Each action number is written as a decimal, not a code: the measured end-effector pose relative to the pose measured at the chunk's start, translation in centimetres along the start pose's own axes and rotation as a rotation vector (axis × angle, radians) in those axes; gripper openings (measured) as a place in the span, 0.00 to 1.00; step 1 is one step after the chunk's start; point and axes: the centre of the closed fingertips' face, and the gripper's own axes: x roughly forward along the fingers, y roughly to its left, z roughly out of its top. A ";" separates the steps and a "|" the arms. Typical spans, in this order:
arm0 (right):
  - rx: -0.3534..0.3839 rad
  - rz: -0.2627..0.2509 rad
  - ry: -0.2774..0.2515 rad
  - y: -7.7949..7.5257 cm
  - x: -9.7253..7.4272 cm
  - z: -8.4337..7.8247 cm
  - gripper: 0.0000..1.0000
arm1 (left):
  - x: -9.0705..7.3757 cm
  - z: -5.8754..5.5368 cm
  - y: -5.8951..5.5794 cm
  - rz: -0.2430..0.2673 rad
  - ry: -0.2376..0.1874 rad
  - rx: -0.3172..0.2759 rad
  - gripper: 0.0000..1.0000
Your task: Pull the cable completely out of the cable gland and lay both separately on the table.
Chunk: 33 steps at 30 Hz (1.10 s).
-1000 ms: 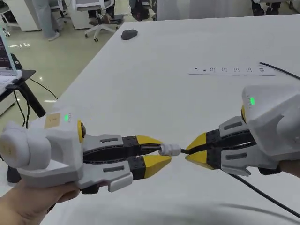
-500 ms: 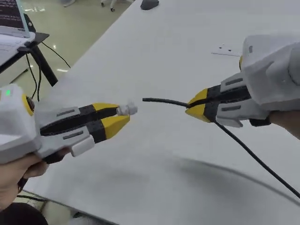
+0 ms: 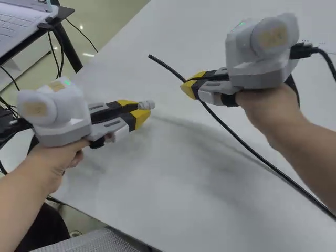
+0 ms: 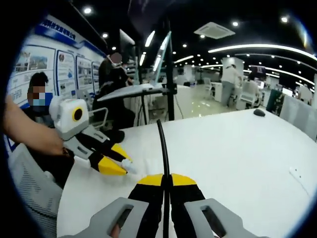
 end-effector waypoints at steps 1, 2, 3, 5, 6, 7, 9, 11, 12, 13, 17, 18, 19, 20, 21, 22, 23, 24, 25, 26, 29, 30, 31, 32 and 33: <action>0.027 -0.012 0.010 -0.7 1.4 -0.8 0.00 | 0.3 -0.3 0.0 0.001 0.005 -0.008 0.14; 0.036 -0.021 0.018 -0.8 2.0 -1.3 0.00 | 0.5 -1.0 0.5 0.035 0.026 0.002 0.14; 0.027 -0.017 0.022 -0.8 2.6 -1.6 0.00 | 0.7 -1.4 0.5 0.035 0.041 0.001 0.14; -0.003 -0.051 0.030 -1.0 3.3 -2.1 0.00 | 0.9 -1.8 0.3 0.036 0.045 0.004 0.14; -0.053 -0.080 0.025 -1.4 3.6 -2.1 0.00 | 0.9 -2.3 0.2 0.033 0.065 0.017 0.14; -0.058 -0.084 0.025 -1.3 3.5 -2.1 0.00 | 0.9 -2.4 0.2 0.033 0.067 0.018 0.14; -0.069 -0.097 0.034 -1.2 4.0 -2.3 0.00 | 0.9 -2.6 0.9 0.073 0.064 0.008 0.14; -0.039 -0.095 0.041 -1.3 4.3 -2.7 0.00 | 0.8 -2.7 0.9 0.077 0.066 0.014 0.14; -0.038 -0.099 0.043 -1.3 4.4 -2.8 0.00 | 0.8 -2.7 0.9 0.077 0.072 0.023 0.14; -0.035 -0.100 0.058 -1.6 4.9 -3.2 0.00 | 0.8 -2.6 0.7 0.070 0.070 0.033 0.14; -0.014 -0.094 0.065 -1.4 5.0 -3.5 0.00 | 0.9 -2.6 0.5 0.066 0.071 0.048 0.15; -0.050 -0.108 0.075 -1.7 5.0 -3.5 0.00 | 1.0 -2.5 0.5 0.066 0.072 0.049 0.15; -0.049 -0.098 0.071 -1.5 5.1 -3.4 0.00 | 1.0 -2.5 0.4 0.067 0.074 0.052 0.15; -0.050 -0.098 0.073 -1.5 5.1 -3.4 0.00 | 1.1 -2.6 0.6 0.068 0.074 0.057 0.15; -0.051 -0.100 0.075 -1.5 4.9 -3.4 0.00 | 1.0 -2.6 0.6 0.065 0.075 0.055 0.15; -0.055 -0.106 0.079 -1.6 4.9 -3.4 0.02 | 1.1 -2.6 0.6 0.063 0.075 0.051 0.15; -0.050 -0.124 0.080 -1.8 4.7 -3.4 0.05 | 1.0 -2.6 0.6 0.068 0.074 0.043 0.15; -0.043 -0.123 0.081 -1.9 4.6 -3.4 0.08 | 1.0 -2.6 0.6 0.072 0.073 0.039 0.16; -0.030 -0.120 0.081 -1.9 4.7 -3.5 0.11 | 0.9 -2.6 0.6 0.079 0.071 0.030 0.19; -0.033 -0.121 0.083 -1.9 4.6 -3.6 0.14 | 0.8 -2.6 0.6 0.083 0.070 0.024 0.30; -0.036 -0.129 0.104 -1.9 3.8 -3.9 0.25 | 0.3 -1.7 0.8 0.101 0.032 0.043 0.60; -0.028 -0.134 0.110 -2.0 3.3 -4.1 0.32 | 0.1 -1.1 0.7 0.100 0.004 -0.002 0.65; -0.016 -0.135 0.106 -2.1 3.0 -4.0 0.37 | -0.1 -0.9 0.6 0.093 -0.005 -0.025 0.70; -0.012 -0.138 0.106 -2.2 2.3 -4.1 0.44 | -0.2 -0.7 0.8 0.091 -0.005 -0.016 0.74; -0.013 -0.147 0.106 -2.5 1.7 -4.1 0.55 | -0.3 -0.6 0.7 0.093 -0.002 -0.015 0.80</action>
